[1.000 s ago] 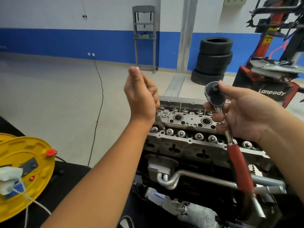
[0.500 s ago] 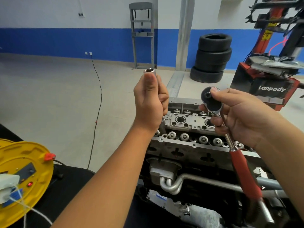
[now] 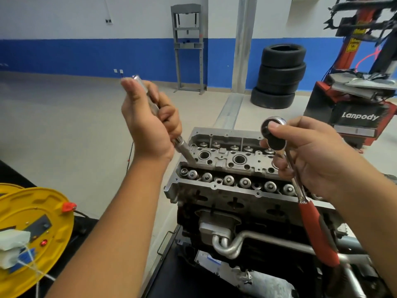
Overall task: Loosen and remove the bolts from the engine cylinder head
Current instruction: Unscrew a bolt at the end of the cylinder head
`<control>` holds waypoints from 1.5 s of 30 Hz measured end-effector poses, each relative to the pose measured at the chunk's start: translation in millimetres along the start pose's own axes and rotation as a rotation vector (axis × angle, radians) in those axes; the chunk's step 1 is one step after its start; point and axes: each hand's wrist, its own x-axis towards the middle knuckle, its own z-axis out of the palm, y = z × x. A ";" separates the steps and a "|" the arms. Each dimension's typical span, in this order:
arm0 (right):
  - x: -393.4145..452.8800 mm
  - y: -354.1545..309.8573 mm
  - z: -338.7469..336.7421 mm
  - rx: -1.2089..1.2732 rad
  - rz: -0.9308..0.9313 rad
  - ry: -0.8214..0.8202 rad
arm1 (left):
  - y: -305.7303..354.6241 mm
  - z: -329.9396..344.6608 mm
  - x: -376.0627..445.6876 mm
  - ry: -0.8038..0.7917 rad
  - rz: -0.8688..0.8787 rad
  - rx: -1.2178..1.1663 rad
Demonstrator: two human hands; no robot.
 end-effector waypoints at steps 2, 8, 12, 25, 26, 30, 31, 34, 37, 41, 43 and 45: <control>2.4 -2.2 1.1 -0.021 -0.018 0.003 | 11.2 -9.7 10.4 0.027 0.038 0.022; 2.6 -2.0 19.2 -0.006 -0.006 -0.036 | 1.7 -16.4 8.6 0.038 0.032 0.128; 3.1 1.4 27.8 -0.037 0.010 -0.069 | -7.7 -17.9 0.6 0.043 0.015 0.136; 3.9 13.6 48.6 -0.123 -0.102 -0.211 | -13.7 -31.4 13.2 -0.158 -0.167 0.048; 4.0 14.7 51.7 -0.131 -0.126 -0.216 | -14.0 -33.0 13.1 -0.201 -0.171 0.042; 2.4 8.8 69.0 -0.156 -0.254 -0.243 | -18.2 -29.7 8.9 -0.291 -0.167 0.065; 2.8 2.9 75.3 -0.172 -0.303 -0.249 | -18.7 -28.1 8.2 -0.289 -0.172 0.070; 8.3 -21.2 96.7 -0.210 -0.466 -0.243 | -19.2 -25.6 6.2 -0.263 -0.166 0.099; 17.3 -48.4 119.1 -0.337 -0.616 -0.254 | -15.6 -25.3 3.8 -0.244 -0.146 0.114; 26.8 -66.5 140.5 -0.603 -0.713 -0.311 | -10.1 -20.7 0.0 -0.236 -0.168 0.121; 28.2 -69.0 145.6 -0.724 -0.723 -0.336 | -10.2 -17.8 -0.6 -0.235 -0.176 0.146; 30.4 -74.0 145.6 -0.829 -0.717 -0.342 | -10.3 -17.5 -1.1 -0.241 -0.175 0.159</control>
